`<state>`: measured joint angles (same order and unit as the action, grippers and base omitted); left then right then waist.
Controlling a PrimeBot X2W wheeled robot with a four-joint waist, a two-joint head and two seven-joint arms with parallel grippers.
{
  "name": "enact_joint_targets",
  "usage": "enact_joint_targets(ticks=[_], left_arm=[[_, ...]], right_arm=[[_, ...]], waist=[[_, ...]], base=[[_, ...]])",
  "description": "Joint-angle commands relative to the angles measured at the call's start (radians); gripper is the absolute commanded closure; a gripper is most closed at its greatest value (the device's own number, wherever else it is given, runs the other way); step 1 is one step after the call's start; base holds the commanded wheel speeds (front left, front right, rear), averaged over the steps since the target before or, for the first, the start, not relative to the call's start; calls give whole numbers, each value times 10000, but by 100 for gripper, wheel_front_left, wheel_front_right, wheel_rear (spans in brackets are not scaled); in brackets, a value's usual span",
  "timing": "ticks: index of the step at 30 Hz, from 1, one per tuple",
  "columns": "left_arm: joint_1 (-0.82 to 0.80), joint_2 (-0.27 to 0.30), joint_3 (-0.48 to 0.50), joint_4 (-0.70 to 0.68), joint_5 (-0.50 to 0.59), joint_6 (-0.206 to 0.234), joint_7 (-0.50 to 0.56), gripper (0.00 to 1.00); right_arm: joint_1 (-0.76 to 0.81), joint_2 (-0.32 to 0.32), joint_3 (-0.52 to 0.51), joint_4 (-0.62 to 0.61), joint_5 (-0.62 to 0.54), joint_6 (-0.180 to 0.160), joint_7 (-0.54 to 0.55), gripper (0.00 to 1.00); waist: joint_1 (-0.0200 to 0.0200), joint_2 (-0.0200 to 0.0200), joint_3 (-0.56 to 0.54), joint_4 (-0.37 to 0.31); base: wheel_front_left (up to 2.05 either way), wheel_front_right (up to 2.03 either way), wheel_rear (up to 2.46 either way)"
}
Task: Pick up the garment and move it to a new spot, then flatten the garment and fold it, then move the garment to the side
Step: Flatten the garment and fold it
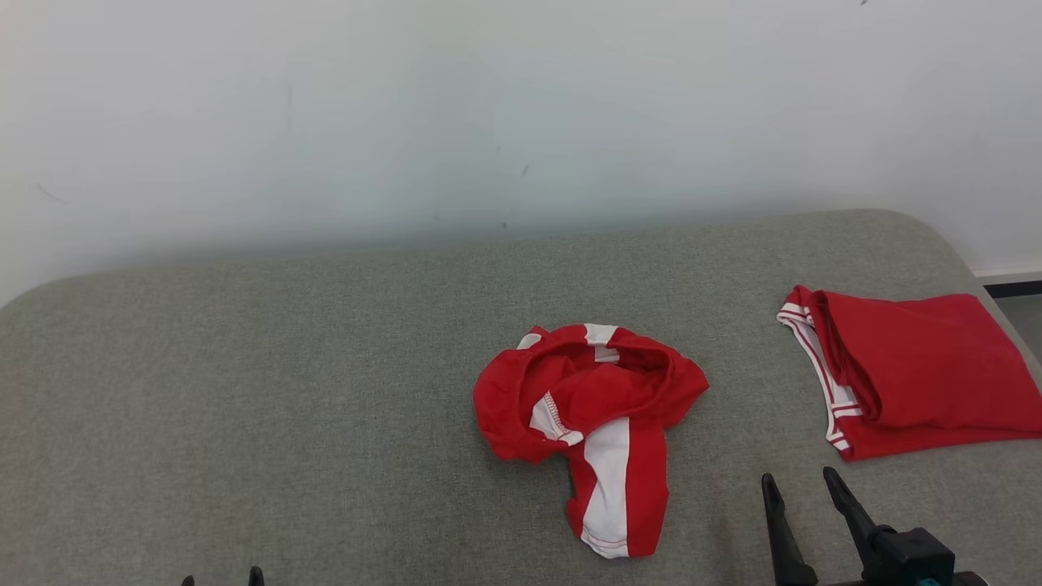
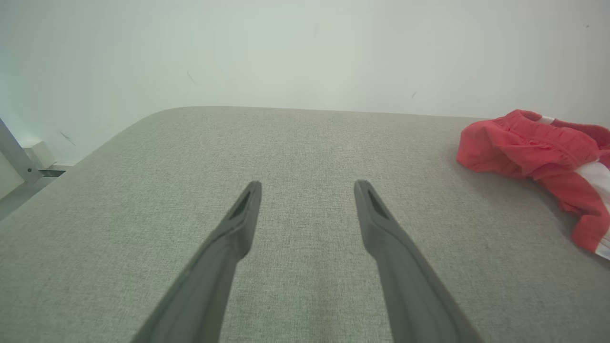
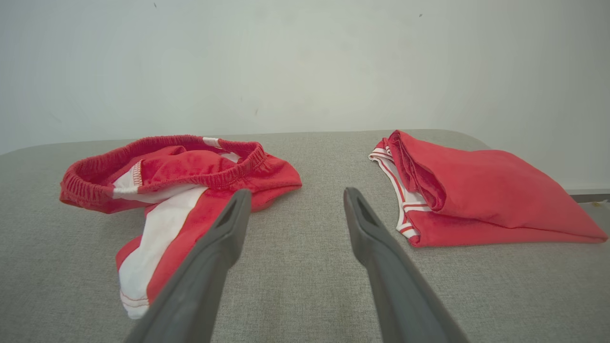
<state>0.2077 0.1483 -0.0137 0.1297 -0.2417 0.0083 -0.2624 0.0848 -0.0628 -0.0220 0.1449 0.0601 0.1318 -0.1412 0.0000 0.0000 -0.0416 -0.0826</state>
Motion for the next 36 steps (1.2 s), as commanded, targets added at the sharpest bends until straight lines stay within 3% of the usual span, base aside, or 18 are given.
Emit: enact_joint_targets(ticks=[1, 9, 13, 17, 21, 30, 36], left_arm=[[88, 35, -8, 16, 4, -29, -5, 0], [-106, 91, -158, 201, -129, -123, 99, 0], [-702, 196, -503, 48, -236, -557, 377, 0], [-1735, 468, -1501, -185, -122, -1140, 1169, 0], [-2956, 549, -2842, -250, -632, -1369, 2127, 0], [-5470, 964, -5757, 668, -1498, -1382, 3443, 0], [-6377, 777, -6000, 1945, -1213, -1217, 3760, 0]], right_arm=[[-47, 32, -3, 13, 51, -23, -36, 0], [-167, 52, 93, 79, 117, -23, -14, 0], [-256, 56, 150, 78, 123, -23, 39, 0], [-469, 57, 228, 69, 21, -23, 112, 0], [-712, 72, 281, 93, -51, -23, 128, 0], [-896, 128, 634, 232, 71, -23, -117, 0], [-669, 129, 910, -178, 162, -23, -141, 0]], waist=[[0, 0, 7, 6], [0, 0, 94, -35], [0, 0, 246, -174], [0, 0, 497, -461], [0, 0, 831, -946], [0, 0, 1382, -2317], [0, 0, 1647, -2787]], base=[[0, 0, 0], [0, 0, 0], [0, 0, 0], [0, 0, 0], [0, 0, 0], [0, 0, 0], [0, 0, 0]])
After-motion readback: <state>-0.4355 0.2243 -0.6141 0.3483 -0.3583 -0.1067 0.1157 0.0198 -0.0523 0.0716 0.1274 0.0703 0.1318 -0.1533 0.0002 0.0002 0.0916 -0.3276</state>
